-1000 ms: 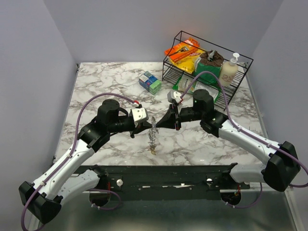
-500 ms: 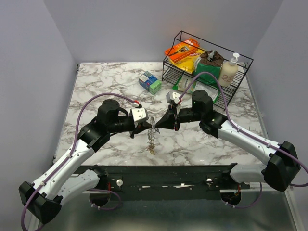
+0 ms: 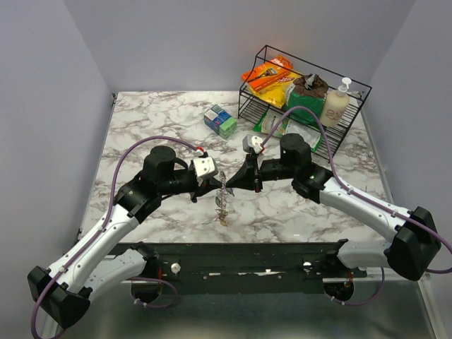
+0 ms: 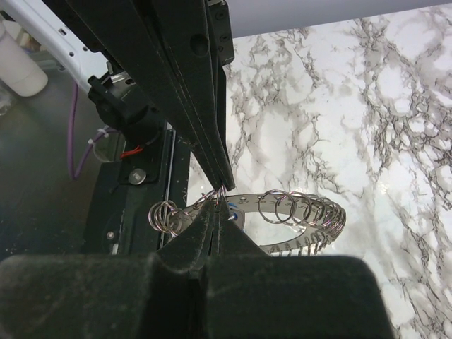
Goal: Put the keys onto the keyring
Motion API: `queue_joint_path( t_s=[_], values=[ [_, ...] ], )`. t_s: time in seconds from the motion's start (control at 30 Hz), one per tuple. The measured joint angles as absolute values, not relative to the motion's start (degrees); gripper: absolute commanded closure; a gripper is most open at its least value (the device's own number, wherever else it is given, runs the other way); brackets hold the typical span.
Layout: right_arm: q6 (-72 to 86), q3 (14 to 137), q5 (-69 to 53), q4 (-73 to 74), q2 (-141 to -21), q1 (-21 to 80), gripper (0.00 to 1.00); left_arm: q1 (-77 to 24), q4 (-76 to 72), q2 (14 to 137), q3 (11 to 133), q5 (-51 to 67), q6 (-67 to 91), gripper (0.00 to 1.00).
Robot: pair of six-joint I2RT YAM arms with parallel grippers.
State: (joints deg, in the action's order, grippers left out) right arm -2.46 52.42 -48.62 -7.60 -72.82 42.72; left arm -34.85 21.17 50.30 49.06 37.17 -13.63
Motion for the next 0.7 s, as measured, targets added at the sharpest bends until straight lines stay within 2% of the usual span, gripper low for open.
queue_joint_path(
  t_s=[0.7],
  values=[
    [-2.4,51.4,-48.0,-7.4,-71.5,43.5,0.99,-34.9,20.8,50.3,49.1,37.0,-13.5,1.0]
  ],
)
